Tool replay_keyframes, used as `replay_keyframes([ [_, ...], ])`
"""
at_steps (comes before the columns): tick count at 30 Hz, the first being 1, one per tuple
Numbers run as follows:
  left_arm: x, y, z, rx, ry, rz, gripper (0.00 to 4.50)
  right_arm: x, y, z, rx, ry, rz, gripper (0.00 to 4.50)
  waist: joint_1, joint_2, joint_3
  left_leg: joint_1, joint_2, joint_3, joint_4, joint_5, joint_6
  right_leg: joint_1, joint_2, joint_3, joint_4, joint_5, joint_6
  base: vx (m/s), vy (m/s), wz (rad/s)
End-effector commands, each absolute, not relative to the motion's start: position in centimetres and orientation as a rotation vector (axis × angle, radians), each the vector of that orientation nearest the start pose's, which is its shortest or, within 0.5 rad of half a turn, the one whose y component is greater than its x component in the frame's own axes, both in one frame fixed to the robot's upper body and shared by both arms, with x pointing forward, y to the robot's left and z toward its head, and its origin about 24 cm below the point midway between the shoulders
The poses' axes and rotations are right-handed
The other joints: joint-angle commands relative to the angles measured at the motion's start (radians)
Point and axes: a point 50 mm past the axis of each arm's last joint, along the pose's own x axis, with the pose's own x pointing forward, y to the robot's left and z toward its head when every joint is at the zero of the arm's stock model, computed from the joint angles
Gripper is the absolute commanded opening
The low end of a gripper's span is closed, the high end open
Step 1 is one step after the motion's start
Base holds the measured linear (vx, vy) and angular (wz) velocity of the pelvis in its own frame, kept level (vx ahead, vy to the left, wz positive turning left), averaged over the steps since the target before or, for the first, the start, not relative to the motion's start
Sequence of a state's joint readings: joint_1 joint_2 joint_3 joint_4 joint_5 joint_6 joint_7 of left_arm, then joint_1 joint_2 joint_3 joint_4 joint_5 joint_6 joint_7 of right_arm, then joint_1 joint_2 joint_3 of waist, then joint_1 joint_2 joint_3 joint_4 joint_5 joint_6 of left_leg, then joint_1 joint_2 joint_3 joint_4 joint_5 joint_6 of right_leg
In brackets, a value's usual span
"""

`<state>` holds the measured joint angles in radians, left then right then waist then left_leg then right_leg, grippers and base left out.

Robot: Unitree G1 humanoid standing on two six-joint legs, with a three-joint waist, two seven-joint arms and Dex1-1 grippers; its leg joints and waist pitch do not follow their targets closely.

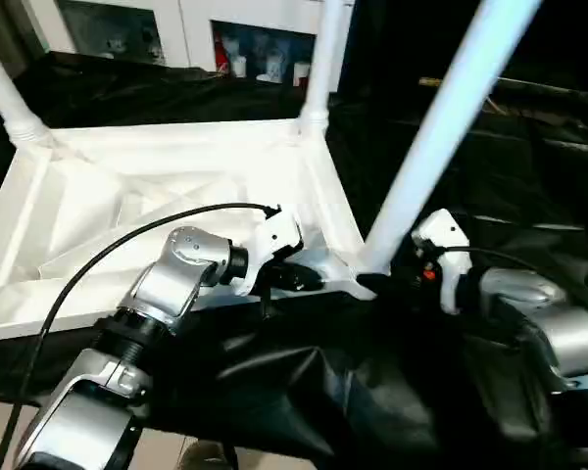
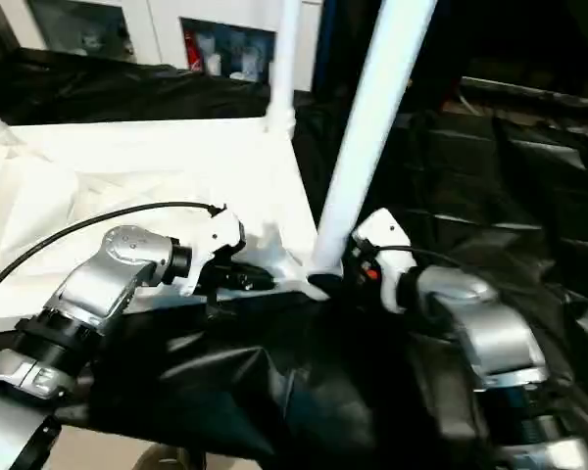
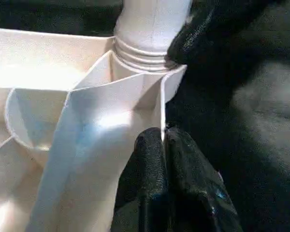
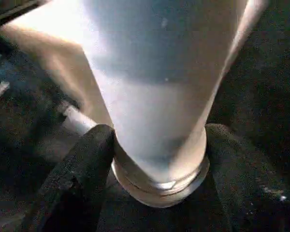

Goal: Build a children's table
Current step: Rotate leg to tighten

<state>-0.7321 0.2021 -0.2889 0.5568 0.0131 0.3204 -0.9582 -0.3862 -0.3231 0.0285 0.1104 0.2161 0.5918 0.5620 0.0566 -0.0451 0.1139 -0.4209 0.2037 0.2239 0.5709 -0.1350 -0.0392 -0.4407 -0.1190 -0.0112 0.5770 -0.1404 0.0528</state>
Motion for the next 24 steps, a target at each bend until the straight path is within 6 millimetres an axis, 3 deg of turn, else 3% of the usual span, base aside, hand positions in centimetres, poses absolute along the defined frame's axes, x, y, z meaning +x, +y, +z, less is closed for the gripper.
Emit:
replay_keyframes([
  [1,35.2,6.5,8.3,0.333,0.378,-1.008,0.00,31.2,-16.2,5.3,-0.016,0.465,0.447,2.72,-0.007,-0.010,-0.074,0.043,0.012,-0.020,-0.068,-0.377,-0.042,0.025,-0.008,0.004,-0.074,-0.449,-0.161,-0.059,0.004,0.00],
  [2,35.7,5.6,8.4,0.303,0.380,-0.940,0.00,31.9,-15.2,5.0,0.051,0.461,0.360,2.72,-0.007,-0.009,-0.071,0.043,0.011,-0.021,-0.071,-0.384,-0.047,0.024,-0.007,0.004,-0.076,-0.464,-0.152,-0.053,0.011,-0.03],
  [3,35.9,5.0,8.5,0.293,0.376,-0.919,0.00,32.3,-14.4,4.9,0.086,0.455,0.322,2.72,-0.013,-0.003,-0.071,0.049,0.009,-0.024,-0.071,-0.437,-0.059,0.011,-0.009,0.002,-0.085,-0.513,-0.133,-0.053,0.011,-0.03],
  [4,36.0,4.6,8.5,0.288,0.372,-0.905,0.00,32.5,-13.9,4.9,0.109,0.451,0.298,2.72,-0.016,-0.008,-0.070,0.046,0.008,-0.029,-0.074,-0.449,-0.062,0.018,-0.007,-0.002,-0.089,-0.523,-0.116,0.000,0.000,0.00],
  [6,36.1,3.7,8.7,0.287,0.363,-0.885,0.00,33.0,-12.4,5.1,0.156,0.435,0.286,2.72,-0.019,-0.005,-0.071,0.050,0.007,-0.029,-0.073,-0.467,-0.063,0.012,-0.005,-0.003,-0.093,-0.520,-0.102,0.000,0.000,0.00],
  [9,36.1,3.0,9.0,0.299,0.344,-0.903,0.00,33.2,-10.6,5.4,0.142,0.413,0.327,2.72,-0.020,-0.006,-0.067,0.045,0.006,-0.029,-0.077,-0.466,-0.048,0.014,-0.002,-0.003,-0.094,-0.499,-0.089,0.000,0.000,0.00],
  [12,36.1,2.9,9.1,0.307,0.335,-0.921,0.00,33.3,-10.3,5.7,0.129,0.394,0.351,2.72,-0.019,-0.007,-0.067,0.042,0.006,-0.029,-0.079,-0.459,-0.045,0.015,-0.003,-0.002,-0.094,-0.498,-0.084,0.000,0.000,0.00],
  [14,36.1,3.0,9.1,0.313,0.327,-0.942,0.00,33.4,-10.4,6.1,0.132,0.366,0.362,2.72,-0.020,-0.009,-0.066,0.041,0.006,-0.029,-0.080,-0.459,-0.042,0.016,-0.004,-0.003,-0.096,-0.504,-0.082,0.000,0.000,0.00],
  [15,36.1,3.3,9.0,0.317,0.325,-0.953,0.00,33.5,-10.8,6.6,0.137,0.339,0.369,3.28,-0.021,-0.009,-0.066,0.041,0.007,-0.029,-0.081,-0.456,-0.040,0.016,-0.004,-0.003,-0.096,-0.504,-0.080,0.000,0.000,0.00],
  [20,35.9,4.0,8.8,0.325,0.316,-1.009,0.00,33.6,-12.8,7.7,0.077,0.286,0.400,3.64,-0.025,-0.013,-0.066,0.033,0.008,-0.030,-0.084,-0.429,-0.027,0.024,-0.005,-0.002,-0.093,-0.484,-0.077,0.000,0.000,0.00],
  [24,35.1,5.3,8.7,0.353,0.308,-1.134,0.00,32.6,-15.8,8.9,-0.100,0.272,0.516,4.02,-0.018,-0.012,-0.071,0.032,0.012,-0.023,-0.078,-0.345,0.002,0.028,-0.004,0.003,-0.080,-0.357,-0.120,0.000,0.000,0.00],
])
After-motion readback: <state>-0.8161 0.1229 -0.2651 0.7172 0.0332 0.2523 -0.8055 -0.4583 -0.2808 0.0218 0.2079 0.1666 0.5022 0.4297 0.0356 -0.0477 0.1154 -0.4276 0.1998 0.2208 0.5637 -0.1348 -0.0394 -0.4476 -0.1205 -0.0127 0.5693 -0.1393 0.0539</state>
